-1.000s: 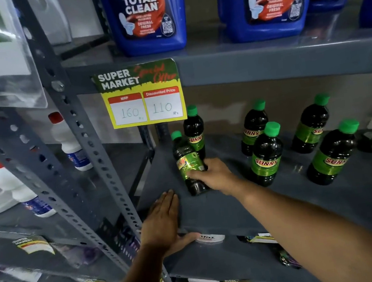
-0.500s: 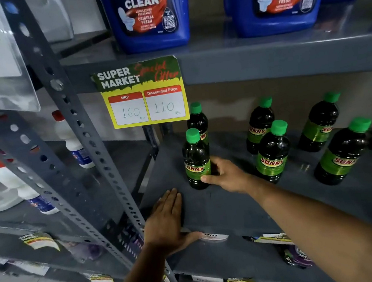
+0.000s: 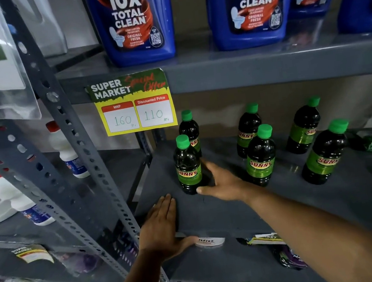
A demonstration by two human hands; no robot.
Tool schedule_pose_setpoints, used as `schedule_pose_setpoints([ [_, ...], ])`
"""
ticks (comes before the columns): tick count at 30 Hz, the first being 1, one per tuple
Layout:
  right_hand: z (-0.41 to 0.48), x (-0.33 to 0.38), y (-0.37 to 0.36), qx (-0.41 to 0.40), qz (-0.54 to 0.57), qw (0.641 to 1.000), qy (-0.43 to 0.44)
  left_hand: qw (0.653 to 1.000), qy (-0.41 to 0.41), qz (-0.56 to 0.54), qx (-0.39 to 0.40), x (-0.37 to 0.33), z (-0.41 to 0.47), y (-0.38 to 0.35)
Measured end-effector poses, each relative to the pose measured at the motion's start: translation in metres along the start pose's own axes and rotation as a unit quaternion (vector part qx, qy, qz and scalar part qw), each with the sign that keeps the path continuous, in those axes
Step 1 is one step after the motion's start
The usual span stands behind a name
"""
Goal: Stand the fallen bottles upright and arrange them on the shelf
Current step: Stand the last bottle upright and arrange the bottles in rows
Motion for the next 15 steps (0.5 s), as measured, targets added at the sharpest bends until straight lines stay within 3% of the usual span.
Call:
schedule_pose_setpoints([
  [5,-0.063,0.007,0.028,-0.234,-0.02,0.969,0.071,1.0,0.007,0.007,0.007,0.002,0.004,0.002],
  [8,-0.119,-0.011,0.056,-0.369,-0.04,0.927,0.057,0.999,0.023,0.017,0.015,0.004,0.004,0.002],
  [12,-0.184,-0.035,0.115,-0.533,-0.109,0.838,-0.046,0.999,0.034,0.015,0.021,0.009,0.003,0.002],
  [15,-0.212,-0.06,0.154,-0.555,-0.149,0.798,-0.179,0.999,0.028,0.014,0.033,0.008,0.005,-0.004],
])
Point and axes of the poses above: each hand's wrist, its own z-axis towards the middle knuckle, its own y-axis out of the back of the hand, x = y × z, the point moved 8 cm from there along z, towards the middle knuckle, and after that the axes turned 8 degrees about y, right-handed, at the moved point
